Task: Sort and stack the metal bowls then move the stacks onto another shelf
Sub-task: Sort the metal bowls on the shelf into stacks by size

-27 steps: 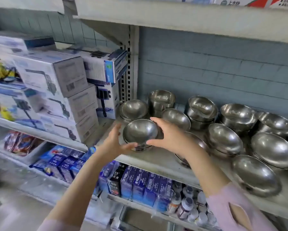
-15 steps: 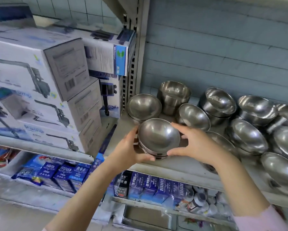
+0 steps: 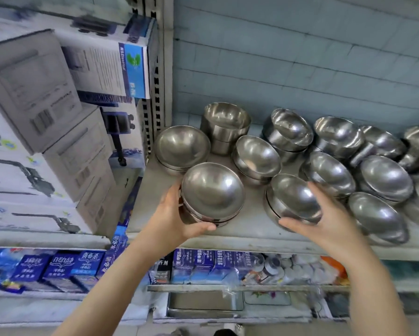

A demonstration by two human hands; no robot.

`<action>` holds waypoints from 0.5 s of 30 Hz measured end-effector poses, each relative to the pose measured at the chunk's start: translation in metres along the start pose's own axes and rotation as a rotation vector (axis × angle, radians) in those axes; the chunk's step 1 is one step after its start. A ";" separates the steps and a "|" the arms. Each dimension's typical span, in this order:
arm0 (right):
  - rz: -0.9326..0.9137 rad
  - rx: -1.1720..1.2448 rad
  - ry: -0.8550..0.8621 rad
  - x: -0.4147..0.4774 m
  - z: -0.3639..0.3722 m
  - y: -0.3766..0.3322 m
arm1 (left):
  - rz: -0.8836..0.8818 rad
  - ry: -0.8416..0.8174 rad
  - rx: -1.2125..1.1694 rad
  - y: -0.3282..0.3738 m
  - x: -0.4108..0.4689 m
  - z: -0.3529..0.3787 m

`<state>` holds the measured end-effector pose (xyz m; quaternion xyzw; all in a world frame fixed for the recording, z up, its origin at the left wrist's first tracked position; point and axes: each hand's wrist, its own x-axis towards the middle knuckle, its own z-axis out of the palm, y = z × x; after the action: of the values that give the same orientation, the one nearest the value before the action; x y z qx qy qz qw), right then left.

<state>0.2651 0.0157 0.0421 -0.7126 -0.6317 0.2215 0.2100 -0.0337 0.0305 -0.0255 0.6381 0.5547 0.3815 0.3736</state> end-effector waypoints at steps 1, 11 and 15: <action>0.001 -0.009 0.004 0.000 0.002 0.003 | -0.002 -0.010 -0.023 -0.001 0.000 0.001; 0.033 0.070 0.069 0.006 0.002 0.008 | -0.004 -0.006 -0.023 -0.011 0.004 0.001; -0.014 0.175 0.101 -0.002 0.000 0.003 | 0.004 -0.020 -0.031 -0.012 0.005 0.001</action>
<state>0.2675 0.0137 0.0402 -0.6974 -0.6036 0.2382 0.3044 -0.0376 0.0370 -0.0366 0.6372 0.5437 0.3847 0.3879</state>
